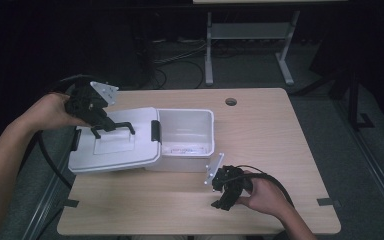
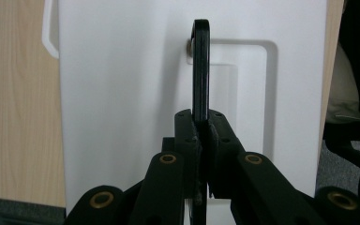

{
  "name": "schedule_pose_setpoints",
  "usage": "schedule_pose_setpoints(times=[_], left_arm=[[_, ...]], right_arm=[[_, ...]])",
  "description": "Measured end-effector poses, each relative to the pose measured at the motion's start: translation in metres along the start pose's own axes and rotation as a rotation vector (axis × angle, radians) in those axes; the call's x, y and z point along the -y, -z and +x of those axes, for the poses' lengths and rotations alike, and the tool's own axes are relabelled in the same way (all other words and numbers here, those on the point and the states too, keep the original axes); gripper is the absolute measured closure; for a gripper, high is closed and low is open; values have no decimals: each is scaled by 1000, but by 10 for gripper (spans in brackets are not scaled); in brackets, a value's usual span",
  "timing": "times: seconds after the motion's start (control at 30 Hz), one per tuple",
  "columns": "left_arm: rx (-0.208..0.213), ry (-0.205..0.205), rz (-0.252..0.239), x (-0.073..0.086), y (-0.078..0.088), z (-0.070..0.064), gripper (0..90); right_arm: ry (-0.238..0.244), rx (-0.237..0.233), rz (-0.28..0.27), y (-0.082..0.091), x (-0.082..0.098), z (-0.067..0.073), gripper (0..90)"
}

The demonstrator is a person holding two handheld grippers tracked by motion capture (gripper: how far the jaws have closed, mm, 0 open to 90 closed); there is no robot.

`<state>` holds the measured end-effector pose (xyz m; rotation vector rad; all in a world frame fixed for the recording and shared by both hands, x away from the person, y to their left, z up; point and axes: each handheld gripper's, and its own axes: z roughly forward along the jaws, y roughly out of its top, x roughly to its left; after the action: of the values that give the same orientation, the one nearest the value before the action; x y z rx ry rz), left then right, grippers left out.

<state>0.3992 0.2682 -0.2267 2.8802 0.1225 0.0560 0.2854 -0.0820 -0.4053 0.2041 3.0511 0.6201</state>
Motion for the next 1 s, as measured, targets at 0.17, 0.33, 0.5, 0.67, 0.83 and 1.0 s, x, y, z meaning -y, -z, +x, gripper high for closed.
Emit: schedule_pose_setpoints(times=[0.17,0.33,0.5,0.67,0.83,1.0], left_arm=[[6,-15,-8,-12,-6,7,846],[4,-29,-11,-23,-8,11,846],[14,-40,-15,-34,-14,16,846],[36,-63,1,-48,-25,21,846],[44,-74,-2,-58,-31,25,846],[53,-85,0,-68,-37,29,846]], right_arm=[[1,6,2,1,1,1,266],[-5,8,-9,2,4,1,265],[-12,11,-18,3,9,1,266],[-15,7,-21,4,12,2,266],[-15,6,-18,3,11,3,266],[-15,4,-17,3,11,4,265]])
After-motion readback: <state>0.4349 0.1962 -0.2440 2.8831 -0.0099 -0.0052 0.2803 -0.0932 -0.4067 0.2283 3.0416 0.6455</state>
